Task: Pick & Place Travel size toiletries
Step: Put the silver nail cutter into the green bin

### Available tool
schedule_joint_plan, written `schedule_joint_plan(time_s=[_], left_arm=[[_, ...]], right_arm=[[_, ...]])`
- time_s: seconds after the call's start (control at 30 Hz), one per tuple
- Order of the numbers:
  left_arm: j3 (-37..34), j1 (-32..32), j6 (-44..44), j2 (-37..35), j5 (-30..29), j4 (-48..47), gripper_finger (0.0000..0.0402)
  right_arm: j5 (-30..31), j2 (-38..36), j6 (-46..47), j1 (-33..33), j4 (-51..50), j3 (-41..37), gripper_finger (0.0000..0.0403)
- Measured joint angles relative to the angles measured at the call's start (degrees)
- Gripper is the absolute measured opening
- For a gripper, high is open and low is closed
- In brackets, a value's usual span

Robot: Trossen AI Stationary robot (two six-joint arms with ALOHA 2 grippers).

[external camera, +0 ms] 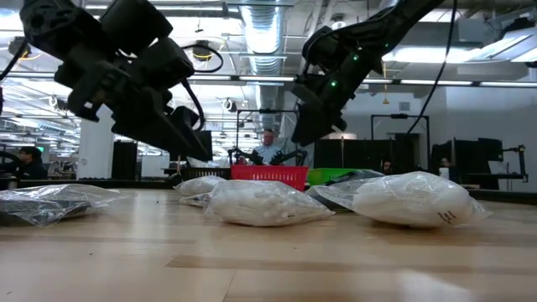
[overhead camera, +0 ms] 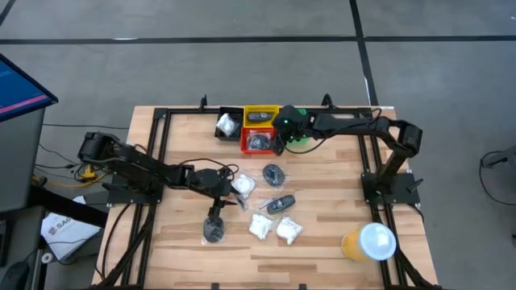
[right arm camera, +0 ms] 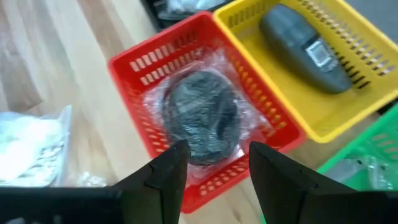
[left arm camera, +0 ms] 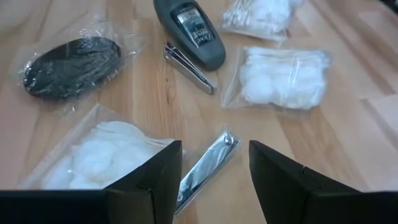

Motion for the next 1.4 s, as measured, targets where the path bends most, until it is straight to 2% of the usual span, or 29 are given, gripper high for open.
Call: schedule_joint_plan(time_s=[0.5, 0.83, 1.4], left_arm=[[0.0, 0.0, 3.3, 5.5, 0.9, 2.1, 0.0177], [0.1, 1.9, 4.4, 10.0, 0.9, 4.5, 0.0177], [0.1, 4.3, 10.7, 10.1, -0.6, 5.6, 0.0177]], right_arm=[[0.0, 0.0, 0.0, 5.0, 2.1, 0.1, 0.0155], [0.0, 0.0, 0.0, 8.3, 1.7, 4.2, 0.0148], [0.0, 0.0, -0.2, 10.3, 1.7, 6.1, 0.0147]])
